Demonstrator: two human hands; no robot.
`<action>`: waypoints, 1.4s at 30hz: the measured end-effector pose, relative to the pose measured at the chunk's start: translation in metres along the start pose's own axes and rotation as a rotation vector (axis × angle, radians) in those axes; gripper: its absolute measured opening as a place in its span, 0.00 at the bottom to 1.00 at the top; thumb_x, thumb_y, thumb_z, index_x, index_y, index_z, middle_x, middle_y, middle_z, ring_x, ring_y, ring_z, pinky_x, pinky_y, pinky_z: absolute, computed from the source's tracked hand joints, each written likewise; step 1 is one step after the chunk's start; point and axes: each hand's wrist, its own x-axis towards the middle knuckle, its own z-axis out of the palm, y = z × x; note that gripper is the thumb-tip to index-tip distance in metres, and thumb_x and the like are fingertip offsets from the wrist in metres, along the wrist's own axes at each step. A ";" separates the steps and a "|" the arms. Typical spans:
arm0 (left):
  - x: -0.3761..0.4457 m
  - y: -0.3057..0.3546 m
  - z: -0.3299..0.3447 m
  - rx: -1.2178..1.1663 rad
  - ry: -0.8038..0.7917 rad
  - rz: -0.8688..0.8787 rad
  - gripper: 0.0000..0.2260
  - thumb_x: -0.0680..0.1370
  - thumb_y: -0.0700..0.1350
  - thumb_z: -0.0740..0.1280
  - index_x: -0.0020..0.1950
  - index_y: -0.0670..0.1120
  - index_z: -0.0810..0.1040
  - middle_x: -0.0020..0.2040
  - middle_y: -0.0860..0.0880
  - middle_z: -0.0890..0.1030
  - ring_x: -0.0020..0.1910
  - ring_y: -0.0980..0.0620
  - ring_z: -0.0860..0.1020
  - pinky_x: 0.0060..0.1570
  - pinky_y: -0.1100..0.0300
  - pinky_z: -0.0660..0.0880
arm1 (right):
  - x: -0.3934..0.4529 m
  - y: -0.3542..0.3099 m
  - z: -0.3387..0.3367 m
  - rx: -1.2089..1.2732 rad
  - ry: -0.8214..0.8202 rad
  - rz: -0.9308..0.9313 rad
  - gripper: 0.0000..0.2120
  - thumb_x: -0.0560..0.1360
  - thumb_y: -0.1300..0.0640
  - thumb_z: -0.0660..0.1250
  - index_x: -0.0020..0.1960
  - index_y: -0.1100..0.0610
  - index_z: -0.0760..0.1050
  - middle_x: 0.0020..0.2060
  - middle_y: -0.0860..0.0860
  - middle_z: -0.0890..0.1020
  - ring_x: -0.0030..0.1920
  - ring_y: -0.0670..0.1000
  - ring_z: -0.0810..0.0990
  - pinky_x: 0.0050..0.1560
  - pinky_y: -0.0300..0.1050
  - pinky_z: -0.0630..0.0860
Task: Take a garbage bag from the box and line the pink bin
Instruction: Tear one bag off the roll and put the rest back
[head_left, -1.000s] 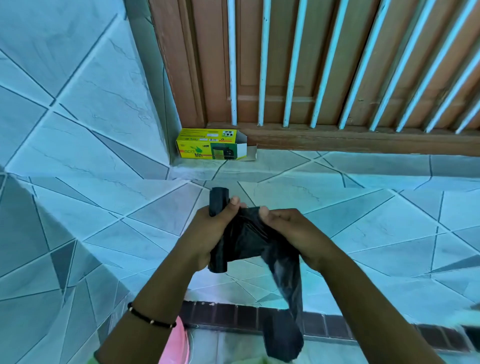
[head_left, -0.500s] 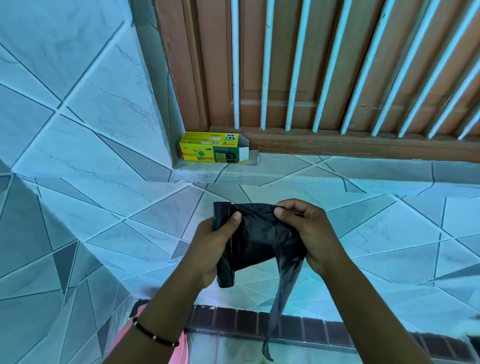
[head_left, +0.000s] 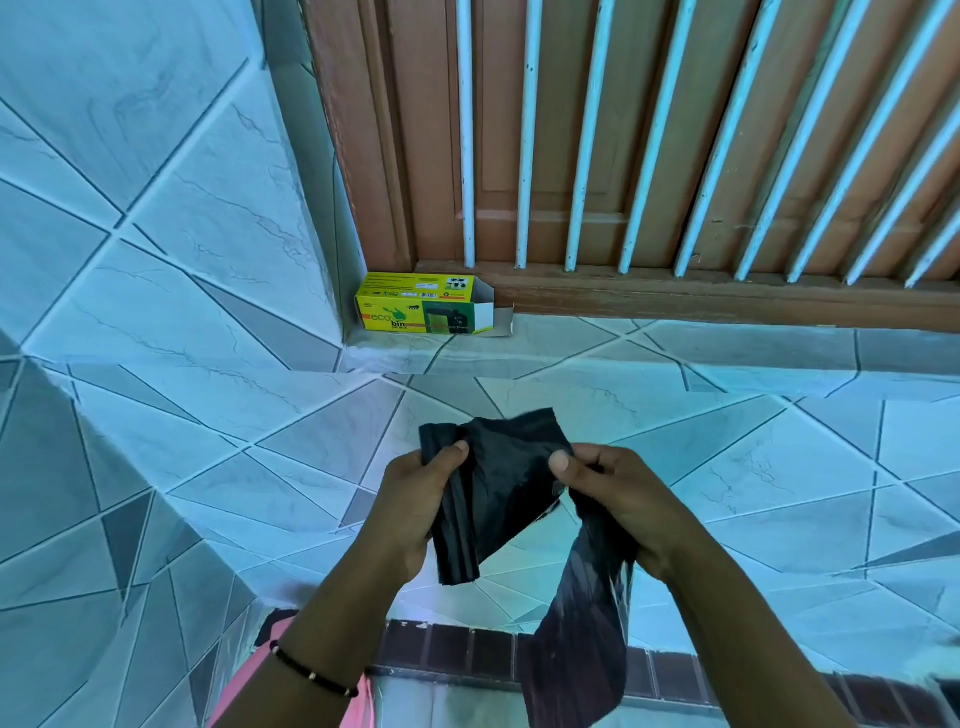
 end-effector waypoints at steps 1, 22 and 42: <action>-0.001 0.002 0.001 0.007 -0.015 0.031 0.10 0.76 0.46 0.67 0.51 0.41 0.80 0.48 0.43 0.84 0.46 0.46 0.81 0.45 0.57 0.76 | -0.003 0.000 0.004 -0.016 -0.045 0.011 0.09 0.68 0.53 0.70 0.43 0.59 0.81 0.35 0.47 0.85 0.36 0.43 0.83 0.37 0.31 0.75; -0.002 0.000 0.007 -0.043 0.187 0.332 0.08 0.73 0.42 0.64 0.34 0.42 0.71 0.33 0.43 0.71 0.35 0.48 0.70 0.39 0.53 0.69 | -0.013 -0.007 0.045 0.069 -0.184 -0.199 0.12 0.71 0.65 0.70 0.54 0.58 0.80 0.43 0.54 0.85 0.43 0.49 0.83 0.44 0.40 0.78; 0.007 0.005 -0.004 -0.309 -0.310 -0.040 0.09 0.79 0.36 0.58 0.52 0.39 0.77 0.42 0.44 0.82 0.39 0.50 0.81 0.39 0.61 0.80 | -0.012 0.000 0.026 0.236 -0.058 -0.123 0.12 0.72 0.69 0.66 0.51 0.57 0.81 0.48 0.58 0.85 0.47 0.54 0.83 0.48 0.42 0.79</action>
